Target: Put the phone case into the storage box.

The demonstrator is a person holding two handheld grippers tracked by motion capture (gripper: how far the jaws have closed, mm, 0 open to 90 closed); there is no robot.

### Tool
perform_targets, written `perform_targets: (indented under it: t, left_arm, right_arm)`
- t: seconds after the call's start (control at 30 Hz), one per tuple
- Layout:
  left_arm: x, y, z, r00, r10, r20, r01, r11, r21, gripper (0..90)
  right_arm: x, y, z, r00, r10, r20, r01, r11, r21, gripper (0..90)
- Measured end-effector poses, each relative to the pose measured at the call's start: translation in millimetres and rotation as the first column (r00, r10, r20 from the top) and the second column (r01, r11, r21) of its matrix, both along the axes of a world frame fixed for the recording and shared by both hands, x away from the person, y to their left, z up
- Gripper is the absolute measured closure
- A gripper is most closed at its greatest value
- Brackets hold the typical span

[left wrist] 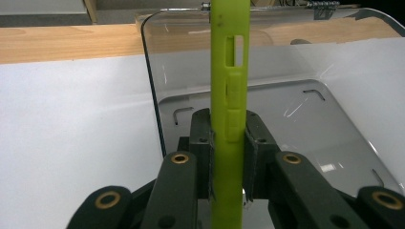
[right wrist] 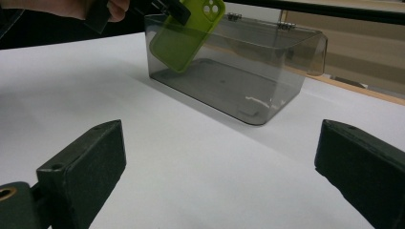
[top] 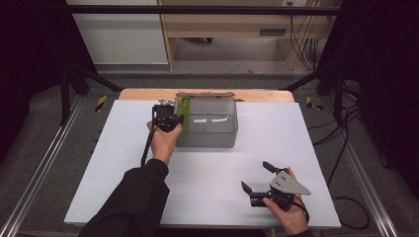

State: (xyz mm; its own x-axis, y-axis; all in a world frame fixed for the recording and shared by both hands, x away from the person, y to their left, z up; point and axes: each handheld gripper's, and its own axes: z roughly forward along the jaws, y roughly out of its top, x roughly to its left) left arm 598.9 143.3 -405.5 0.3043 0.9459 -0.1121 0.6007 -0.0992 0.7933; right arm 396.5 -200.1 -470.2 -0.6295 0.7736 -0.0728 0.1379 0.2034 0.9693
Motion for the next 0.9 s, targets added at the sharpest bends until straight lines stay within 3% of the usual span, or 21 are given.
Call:
perform_targets:
  t: [0.9]
  left_arm:
    - [2.1,2.4,-1.1,0.9994,0.000,-0.034,0.000,0.9999,-0.014,77.3]
  right_arm:
    - [0.6,0.6,-0.8,1.0000,0.003,-0.005,-0.003,1.000,-0.008,3.7]
